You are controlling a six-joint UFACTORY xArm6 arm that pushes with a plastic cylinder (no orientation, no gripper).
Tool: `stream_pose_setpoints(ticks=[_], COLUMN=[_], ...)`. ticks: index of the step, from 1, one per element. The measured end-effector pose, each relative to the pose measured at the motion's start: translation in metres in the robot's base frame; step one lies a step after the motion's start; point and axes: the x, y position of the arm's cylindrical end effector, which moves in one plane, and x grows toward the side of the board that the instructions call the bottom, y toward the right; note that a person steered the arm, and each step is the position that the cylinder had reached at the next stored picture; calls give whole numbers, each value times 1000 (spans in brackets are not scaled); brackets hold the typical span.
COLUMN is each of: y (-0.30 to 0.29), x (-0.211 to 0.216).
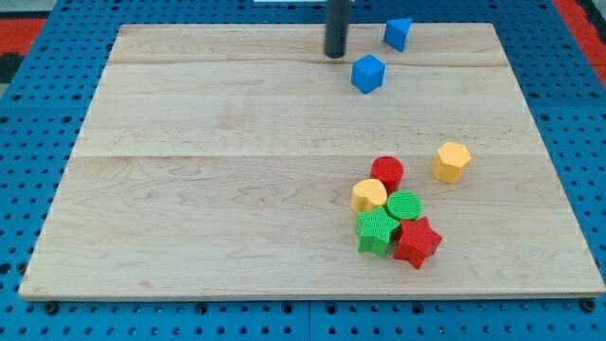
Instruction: Place the blue cube to the bottom of the blue triangle
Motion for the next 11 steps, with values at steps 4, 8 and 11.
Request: stream_pose_setpoints(ticks=[4, 8, 11], y=[-18, -17, 93], x=[42, 76, 34])
